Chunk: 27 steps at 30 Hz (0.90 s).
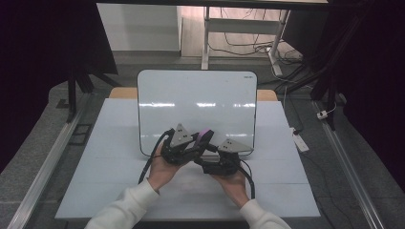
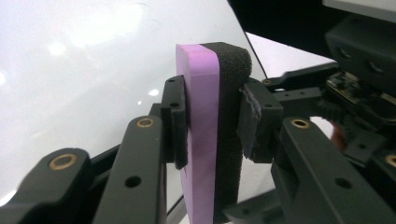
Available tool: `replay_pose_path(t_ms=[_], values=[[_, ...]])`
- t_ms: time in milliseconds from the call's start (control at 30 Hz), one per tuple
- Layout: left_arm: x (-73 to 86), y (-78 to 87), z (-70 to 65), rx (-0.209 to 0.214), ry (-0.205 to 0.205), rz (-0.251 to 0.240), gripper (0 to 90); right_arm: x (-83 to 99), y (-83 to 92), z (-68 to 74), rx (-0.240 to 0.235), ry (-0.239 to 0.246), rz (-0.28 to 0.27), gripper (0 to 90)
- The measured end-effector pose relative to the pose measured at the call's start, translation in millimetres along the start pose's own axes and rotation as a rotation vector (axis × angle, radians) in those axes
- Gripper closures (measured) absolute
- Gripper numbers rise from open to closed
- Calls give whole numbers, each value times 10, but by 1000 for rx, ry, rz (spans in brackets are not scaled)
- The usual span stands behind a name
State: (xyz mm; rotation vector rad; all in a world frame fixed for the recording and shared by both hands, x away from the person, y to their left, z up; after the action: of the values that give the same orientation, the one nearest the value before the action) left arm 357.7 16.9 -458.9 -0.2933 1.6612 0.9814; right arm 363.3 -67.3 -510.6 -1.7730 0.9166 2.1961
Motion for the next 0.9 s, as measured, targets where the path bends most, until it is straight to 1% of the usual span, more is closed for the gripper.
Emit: replay_pose_path(t_ms=[33, 67, 133, 200, 333, 433, 533, 600, 700, 767, 900], values=[[-8, 16, 40, -17, 1, -5, 656, -3, 5, 2, -2, -1, -3, 286], [-17, 36, 84, -24, 9, -8, 656, -4, 16, 1, -6, 0, -4, 279], [-41, 86, 172, -25, 43, -20, 656, -5, 44, -6, -10, 5, -6, 275], [-67, 147, 270, -40, 65, -26, 656, -3, 95, -25, -8, 8, -7, 271], [-127, 286, 447, -53, 116, -44, 655, 26, 245, -116, 12, 10, -6, 267], [-169, 382, 564, -63, 149, -53, 654, 82, 386, -221, 43, 13, 3, 266], [-216, 471, 699, -81, 180, -64, 653, 145, 539, -360, 92, 18, 13, 265], [-256, 528, 795, -96, 200, -72, 653, 184, 641, -458, 120, 7, 15, 263], [-330, 607, 941, -127, 220, -77, 653, 246, 810, -589, 161, -3, 16, 261], [-386, 652, 1036, -143, 233, -76, 653, 290, 928, -674, 191, 6, 14, 261], [-504, 736, 1228, -187, 257, -68, 653, 359, 1130, -820, 247, 3, 11, 259]])
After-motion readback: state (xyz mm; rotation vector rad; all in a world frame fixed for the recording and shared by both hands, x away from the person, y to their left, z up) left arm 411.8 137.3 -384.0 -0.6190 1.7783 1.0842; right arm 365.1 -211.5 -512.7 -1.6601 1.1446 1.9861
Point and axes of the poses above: each handheld gripper's, and its own axes: y roughly backward along the jaws, x roughly out of its underside, z roughly to its left, the point moved 8 cm from there along -y, roughly forward along the jaws, and after that the axes turned 3 degrees about y, right-handed, at the moved point
